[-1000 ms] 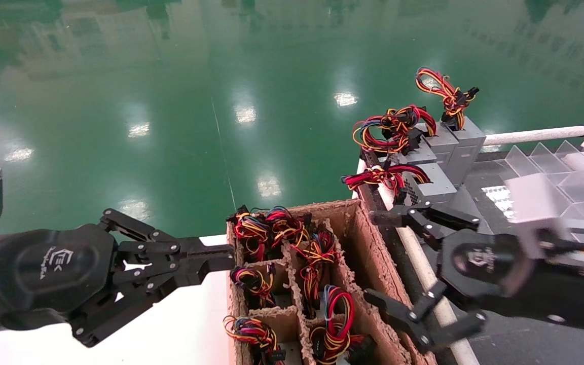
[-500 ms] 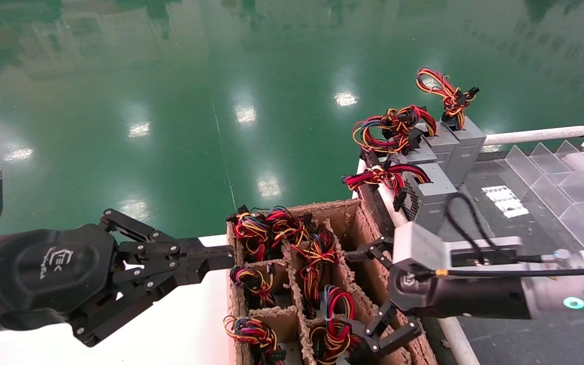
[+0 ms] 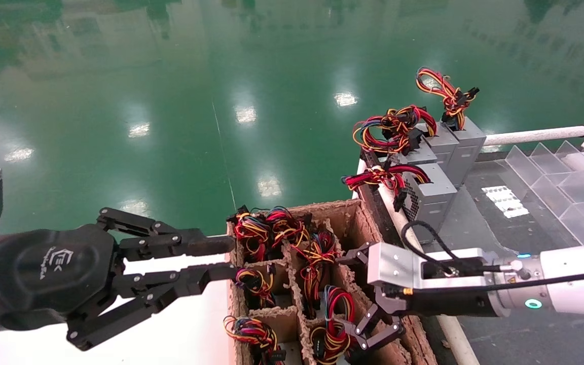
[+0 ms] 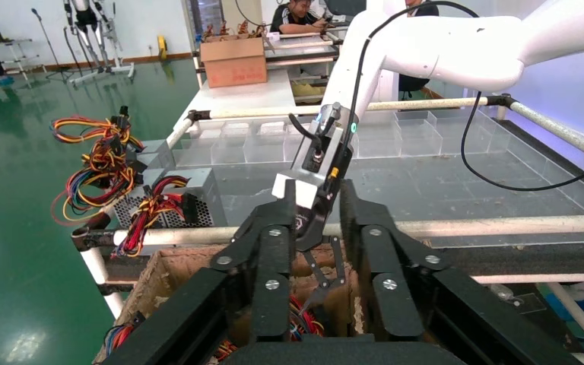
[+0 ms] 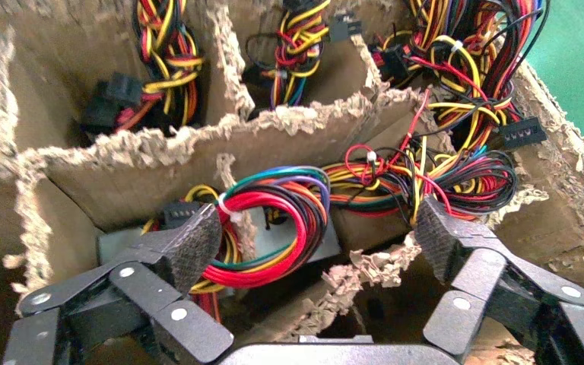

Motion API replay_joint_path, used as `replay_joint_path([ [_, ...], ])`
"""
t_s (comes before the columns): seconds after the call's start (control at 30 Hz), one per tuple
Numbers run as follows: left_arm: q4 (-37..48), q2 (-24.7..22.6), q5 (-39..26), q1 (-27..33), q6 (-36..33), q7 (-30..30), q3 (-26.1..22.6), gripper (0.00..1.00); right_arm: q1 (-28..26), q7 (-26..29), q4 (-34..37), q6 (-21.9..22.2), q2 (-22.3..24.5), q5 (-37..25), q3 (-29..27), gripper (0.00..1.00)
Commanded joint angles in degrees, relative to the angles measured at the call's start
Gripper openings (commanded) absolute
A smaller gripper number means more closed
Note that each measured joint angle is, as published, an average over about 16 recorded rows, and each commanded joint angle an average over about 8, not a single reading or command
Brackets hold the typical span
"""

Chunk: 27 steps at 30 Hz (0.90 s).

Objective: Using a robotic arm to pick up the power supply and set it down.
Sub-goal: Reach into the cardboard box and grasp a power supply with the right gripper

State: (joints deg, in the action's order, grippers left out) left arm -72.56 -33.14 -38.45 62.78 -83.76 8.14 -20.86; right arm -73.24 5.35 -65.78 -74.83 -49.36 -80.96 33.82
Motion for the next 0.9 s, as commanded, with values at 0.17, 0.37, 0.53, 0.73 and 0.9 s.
replay_joint_path([
  [0.17, 0.00, 0.00, 0.00, 0.00, 0.00, 0.00, 0.00, 1.00, 0.87, -0.09, -2.73, 1.84, 0.08, -1.91, 0.41, 0.00],
  [0.37, 0.00, 0.00, 0.00, 0.00, 0.00, 0.00, -0.01, 1.00, 1.62, 0.19, -4.31, 2.87, 0.16, -2.82, 0.61, 0.00],
  [0.53, 0.00, 0.00, 0.01, 0.00, 0.00, 0.00, -0.01, 1.00, 1.64, 0.37, -4.22, 2.89, 0.04, -3.26, 0.86, 0.00],
  [0.73, 0.00, 0.00, 0.01, 0.00, 0.01, -0.01, -0.01, 1.00, 1.41, 0.05, -3.14, 2.65, -0.31, -3.10, 0.92, 0.00],
  [0.9, 0.00, 0.01, 0.01, 0.00, 0.01, -0.01, -0.02, 1.00, 1.05, -0.18, -1.76, 2.76, -1.11, -3.42, 1.17, 0.00],
])
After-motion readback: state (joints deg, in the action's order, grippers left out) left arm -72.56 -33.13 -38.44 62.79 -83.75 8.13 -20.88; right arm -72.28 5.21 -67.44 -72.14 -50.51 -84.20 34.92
